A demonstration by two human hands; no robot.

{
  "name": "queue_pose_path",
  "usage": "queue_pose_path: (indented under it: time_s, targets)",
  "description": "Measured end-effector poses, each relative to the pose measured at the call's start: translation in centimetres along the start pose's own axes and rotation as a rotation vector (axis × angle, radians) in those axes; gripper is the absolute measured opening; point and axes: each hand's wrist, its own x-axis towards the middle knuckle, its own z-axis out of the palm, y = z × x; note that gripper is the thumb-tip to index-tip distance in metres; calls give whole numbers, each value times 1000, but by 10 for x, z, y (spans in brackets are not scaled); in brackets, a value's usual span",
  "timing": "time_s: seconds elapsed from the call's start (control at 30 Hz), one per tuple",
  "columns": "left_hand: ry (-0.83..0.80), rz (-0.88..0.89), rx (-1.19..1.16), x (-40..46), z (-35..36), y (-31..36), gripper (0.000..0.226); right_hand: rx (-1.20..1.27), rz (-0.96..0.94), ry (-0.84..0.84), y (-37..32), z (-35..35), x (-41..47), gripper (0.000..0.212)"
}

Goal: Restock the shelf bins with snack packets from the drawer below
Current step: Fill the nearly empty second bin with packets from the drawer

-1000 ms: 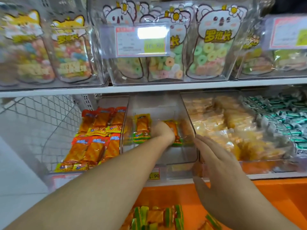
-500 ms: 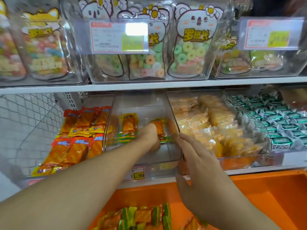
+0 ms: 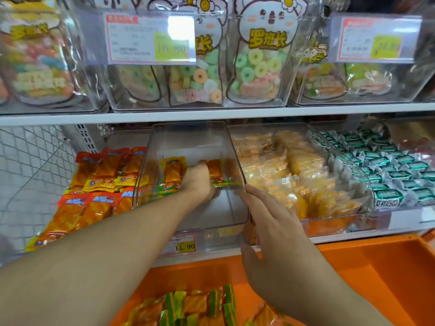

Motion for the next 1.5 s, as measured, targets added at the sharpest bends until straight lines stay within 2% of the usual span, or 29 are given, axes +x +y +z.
queue_pose_path:
  time_s: [0.27, 0.37, 0.5, 0.57, 0.67, 0.77, 0.87, 0.97, 1.07, 1.17, 1.3, 1.5]
  targets:
    - [-51, 27, -20, -13, -12, 0, 88, 10, -43, 35, -1, -4, -3, 81]
    - [-53, 49, -82, -31, -29, 0, 83, 7, -61, 44, -6, -6, -7, 82]
    - [-2, 141, -254, -90, -61, 2, 93, 9, -76, 56, -13, -6, -19, 81]
    - [48, 189, -317, -131, -78, -1, 86, 37, -88, 62, -18, -9, -29, 78]
    - [112, 256, -417, -192, -91, -21, 64, 71, -91, 52, -29, -16, -47, 67]
    - [42, 237, -428, -247, -74, -60, 51, 102, -72, 38, -39, -6, -63, 53]
    - [-98, 119, -372, -290, -33, -108, 48, 116, -39, -79, -49, 29, -82, 47]
    - [-211, -1, -296, -319, 4, -156, 49, 28, -30, -309, -52, 81, -95, 47]
    - [-292, -106, -248, -330, 34, -192, 53, -103, 22, -547, -43, 129, -101, 60]
    - [-349, -179, -213, -325, 60, -217, 65, -103, 132, -664, -27, 165, -99, 79]
    - [-347, -209, -195, -301, 86, -238, 64, -81, 218, -666, -3, 213, -79, 85]
    - [-283, -156, -159, -250, 135, -265, 56, -70, 178, -535, 30, 302, -35, 65]
